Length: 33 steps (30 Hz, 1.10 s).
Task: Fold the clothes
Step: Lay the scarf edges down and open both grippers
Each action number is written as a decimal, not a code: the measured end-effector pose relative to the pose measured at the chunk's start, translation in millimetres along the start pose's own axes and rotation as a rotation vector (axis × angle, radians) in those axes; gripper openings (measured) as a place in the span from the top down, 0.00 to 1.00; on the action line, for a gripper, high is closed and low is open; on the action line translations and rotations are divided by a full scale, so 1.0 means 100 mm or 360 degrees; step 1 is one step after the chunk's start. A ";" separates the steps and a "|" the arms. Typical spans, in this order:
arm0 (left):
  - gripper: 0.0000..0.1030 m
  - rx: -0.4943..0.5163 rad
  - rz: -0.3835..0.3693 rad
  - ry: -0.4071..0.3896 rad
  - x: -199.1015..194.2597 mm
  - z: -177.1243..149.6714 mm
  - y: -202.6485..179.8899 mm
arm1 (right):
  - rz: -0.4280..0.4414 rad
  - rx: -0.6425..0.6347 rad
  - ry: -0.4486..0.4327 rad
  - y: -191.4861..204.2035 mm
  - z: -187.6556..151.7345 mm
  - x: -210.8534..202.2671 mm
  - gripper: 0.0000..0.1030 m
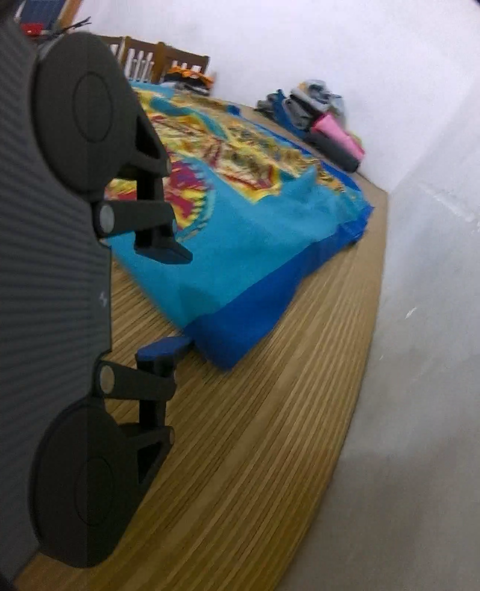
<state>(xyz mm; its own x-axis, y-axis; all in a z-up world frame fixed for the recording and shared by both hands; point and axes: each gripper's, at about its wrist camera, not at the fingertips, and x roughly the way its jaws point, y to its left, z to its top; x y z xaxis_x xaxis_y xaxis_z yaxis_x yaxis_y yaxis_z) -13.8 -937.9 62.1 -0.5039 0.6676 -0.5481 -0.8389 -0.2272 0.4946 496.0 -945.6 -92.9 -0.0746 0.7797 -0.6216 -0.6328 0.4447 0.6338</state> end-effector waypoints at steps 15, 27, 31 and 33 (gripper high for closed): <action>0.99 0.0268 -0.0107 -0.0128 -0.27 -0.18 0.04 | -0.0386 -0.1291 -0.0606 1.21 0.14 -0.84 0.97; 0.99 0.0446 -0.0216 0.0150 -0.42 -0.94 -0.15 | -0.0834 -0.1732 -0.0285 0.50 -0.25 -1.24 0.96; 0.95 0.0462 -0.0224 0.0229 -0.40 -1.10 -0.20 | -0.0987 -0.1947 -0.0140 0.41 -0.42 -0.93 0.90; 0.92 0.0467 -0.0197 0.0239 -0.37 -1.12 -0.21 | -0.1064 -0.1991 -0.0147 0.40 -0.47 -0.87 0.77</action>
<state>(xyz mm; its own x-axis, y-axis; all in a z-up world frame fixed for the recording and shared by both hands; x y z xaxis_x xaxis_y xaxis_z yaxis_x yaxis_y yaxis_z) -0.4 -1037.5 -4.0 -0.4451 0.5604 -0.6984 -0.8116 0.0772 0.5791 441.0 -1016.0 -35.2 0.5243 0.6287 -0.5743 -0.7853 0.0963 -0.6115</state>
